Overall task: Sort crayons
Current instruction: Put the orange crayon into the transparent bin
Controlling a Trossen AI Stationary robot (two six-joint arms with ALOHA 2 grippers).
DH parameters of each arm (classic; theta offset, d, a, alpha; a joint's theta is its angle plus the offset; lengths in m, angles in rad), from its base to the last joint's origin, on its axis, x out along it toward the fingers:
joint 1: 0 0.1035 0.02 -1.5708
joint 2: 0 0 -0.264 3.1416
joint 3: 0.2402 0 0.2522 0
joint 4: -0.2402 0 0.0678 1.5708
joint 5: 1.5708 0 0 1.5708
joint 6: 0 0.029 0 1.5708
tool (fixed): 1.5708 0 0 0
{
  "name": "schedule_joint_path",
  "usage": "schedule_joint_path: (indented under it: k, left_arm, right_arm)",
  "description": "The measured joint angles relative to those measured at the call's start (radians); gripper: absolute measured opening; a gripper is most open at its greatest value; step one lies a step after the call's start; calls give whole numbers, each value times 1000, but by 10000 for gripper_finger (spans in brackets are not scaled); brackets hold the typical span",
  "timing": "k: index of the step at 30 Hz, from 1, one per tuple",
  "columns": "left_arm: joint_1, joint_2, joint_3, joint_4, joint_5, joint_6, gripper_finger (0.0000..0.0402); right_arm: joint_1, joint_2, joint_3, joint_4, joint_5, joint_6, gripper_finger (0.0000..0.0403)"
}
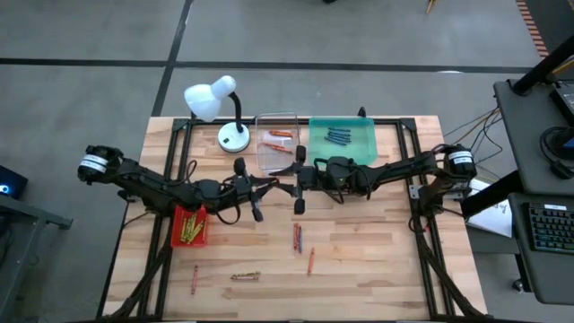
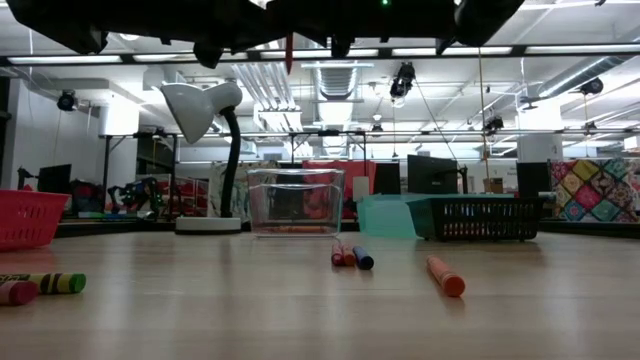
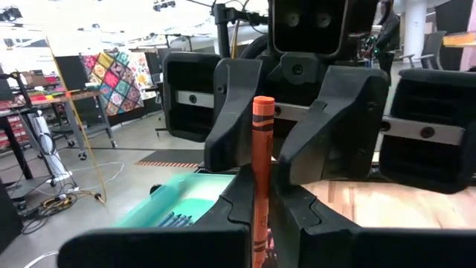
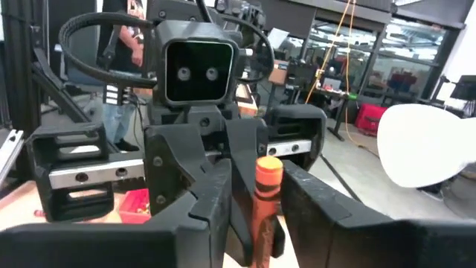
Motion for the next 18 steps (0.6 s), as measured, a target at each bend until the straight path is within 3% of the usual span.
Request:
schedule_joint_path:
  k: [9,11,18]
  left_arm:
    - [-1,0,-1,-11,-80,-4,10]
    - [-2,0,-1,-11,-79,-5,21]
    - [0,-1,-2,-37,-100,-30,89]
  right_arm:
    - [-4,-23,1,-35,9,27,37]
    - [-7,-24,0,-36,8,49,19]
    - [-45,-25,0,-62,-4,101,16]
